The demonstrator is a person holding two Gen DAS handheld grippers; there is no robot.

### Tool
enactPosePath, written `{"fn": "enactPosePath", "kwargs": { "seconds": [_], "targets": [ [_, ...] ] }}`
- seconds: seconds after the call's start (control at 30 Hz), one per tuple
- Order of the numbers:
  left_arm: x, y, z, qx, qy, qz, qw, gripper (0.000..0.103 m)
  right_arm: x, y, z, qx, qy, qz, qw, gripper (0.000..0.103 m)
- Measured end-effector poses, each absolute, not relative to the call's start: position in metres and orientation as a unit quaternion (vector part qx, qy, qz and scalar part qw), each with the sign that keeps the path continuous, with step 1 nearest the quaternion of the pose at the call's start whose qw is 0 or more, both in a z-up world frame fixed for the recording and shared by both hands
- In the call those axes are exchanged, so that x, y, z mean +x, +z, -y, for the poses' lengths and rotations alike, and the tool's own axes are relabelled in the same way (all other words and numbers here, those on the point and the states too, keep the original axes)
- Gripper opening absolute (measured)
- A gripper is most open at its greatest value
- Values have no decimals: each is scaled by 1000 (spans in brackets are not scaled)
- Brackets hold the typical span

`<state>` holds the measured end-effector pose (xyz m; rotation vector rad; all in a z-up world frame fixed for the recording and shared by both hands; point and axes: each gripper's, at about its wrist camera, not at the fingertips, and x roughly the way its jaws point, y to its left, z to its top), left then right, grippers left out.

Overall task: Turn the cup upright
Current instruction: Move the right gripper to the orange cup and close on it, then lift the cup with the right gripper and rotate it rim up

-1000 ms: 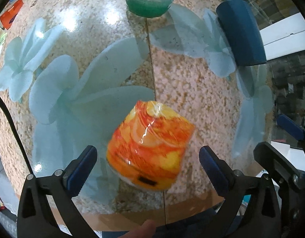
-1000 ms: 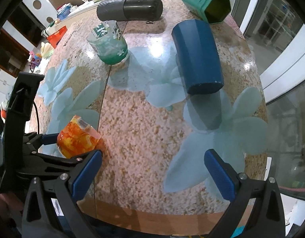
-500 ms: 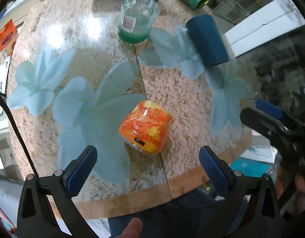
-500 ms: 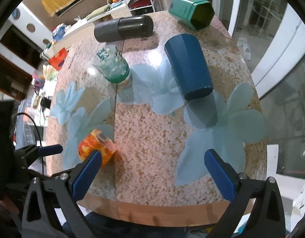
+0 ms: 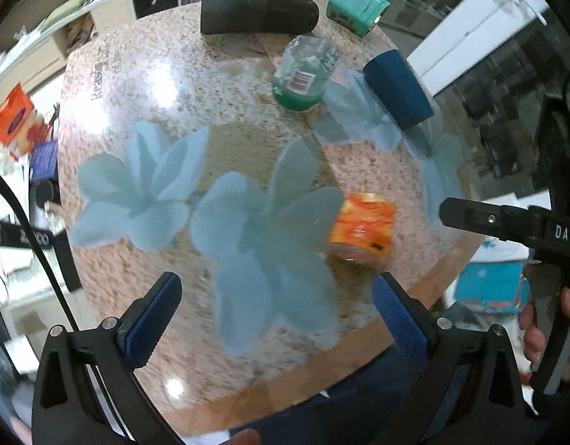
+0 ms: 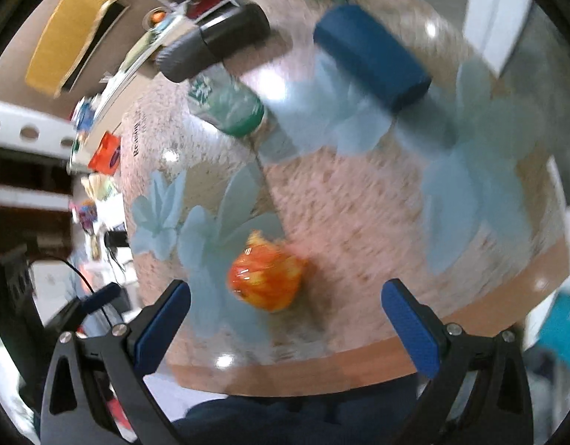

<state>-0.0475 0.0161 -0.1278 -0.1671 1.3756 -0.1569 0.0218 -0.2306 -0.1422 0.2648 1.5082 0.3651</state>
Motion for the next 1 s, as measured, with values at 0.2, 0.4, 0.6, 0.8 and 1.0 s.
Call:
{"fn": "enactPosePath", "kwargs": {
  "seconds": [0.2, 0.4, 0.6, 0.8, 1.0],
  "targets": [
    [-47, -151, -31, -45, -99, -640, 760, 103, 19, -163, 194, 132, 119, -704, 688, 103],
    [-48, -166, -43, -61, -118, -648, 750, 103, 28, -184, 191, 141, 70, -720, 676, 103],
    [-48, -171, -49, -63, -132, -650, 746, 103, 32, -205, 196, 140, 31, -738, 660, 103],
    [-51, -181, -55, -70, -138, -659, 736, 103, 29, -216, 186, 133, 12, -752, 646, 96],
    [-52, -185, -60, -80, -136, -660, 735, 103, 26, -225, 184, 159, 10, -758, 633, 66]
  ]
}}
